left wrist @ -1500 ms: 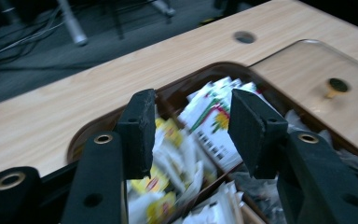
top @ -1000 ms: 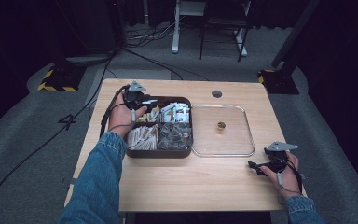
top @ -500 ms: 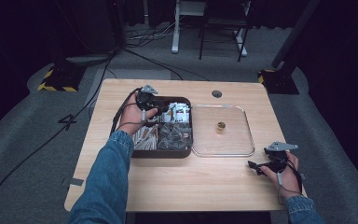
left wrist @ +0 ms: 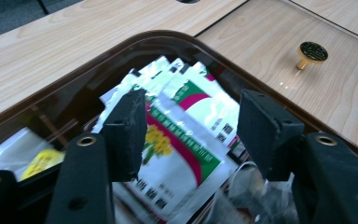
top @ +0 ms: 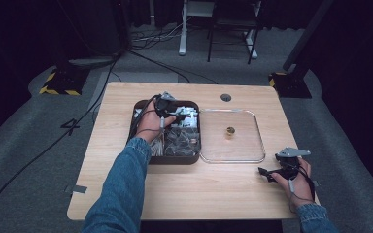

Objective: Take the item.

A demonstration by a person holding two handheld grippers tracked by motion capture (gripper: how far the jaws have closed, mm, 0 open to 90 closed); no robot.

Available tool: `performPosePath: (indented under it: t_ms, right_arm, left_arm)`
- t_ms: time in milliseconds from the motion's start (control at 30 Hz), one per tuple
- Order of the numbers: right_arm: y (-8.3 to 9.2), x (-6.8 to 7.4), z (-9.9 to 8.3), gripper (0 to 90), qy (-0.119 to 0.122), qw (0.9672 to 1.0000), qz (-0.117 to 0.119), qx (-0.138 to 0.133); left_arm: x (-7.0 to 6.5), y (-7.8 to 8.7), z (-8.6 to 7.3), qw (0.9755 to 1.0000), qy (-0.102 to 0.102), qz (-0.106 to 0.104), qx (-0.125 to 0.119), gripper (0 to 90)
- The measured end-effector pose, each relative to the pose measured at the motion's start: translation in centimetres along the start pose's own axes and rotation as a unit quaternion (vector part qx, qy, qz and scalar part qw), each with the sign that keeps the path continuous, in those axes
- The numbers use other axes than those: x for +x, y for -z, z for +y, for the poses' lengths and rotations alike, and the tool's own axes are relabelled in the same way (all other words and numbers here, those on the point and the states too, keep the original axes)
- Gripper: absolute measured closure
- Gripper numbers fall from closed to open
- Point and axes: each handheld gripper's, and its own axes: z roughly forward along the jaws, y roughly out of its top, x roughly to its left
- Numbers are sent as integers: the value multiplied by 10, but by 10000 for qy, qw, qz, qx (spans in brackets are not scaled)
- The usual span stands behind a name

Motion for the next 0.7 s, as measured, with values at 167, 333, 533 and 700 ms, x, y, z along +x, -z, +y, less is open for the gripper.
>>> performPosePath:
  t_ms: [167,333,533,700]
  right_arm:
    - [0,0,0,2,-1,10000,0,0]
    - [0,0,0,2,-1,10000,0,1]
    - [0,0,0,2,-1,10000,0,0]
    - [0,0,0,2,0,10000,0,1]
  left_arm:
    - [-3,-12,-1,9997,-36,167,173,425]
    - [-6,-20,-1,9995,4,231,223,409]
    - [-5,-25,-1,9986,29,397,350,420]
    - [-2,-23,-3,9982,84,469,375,444]
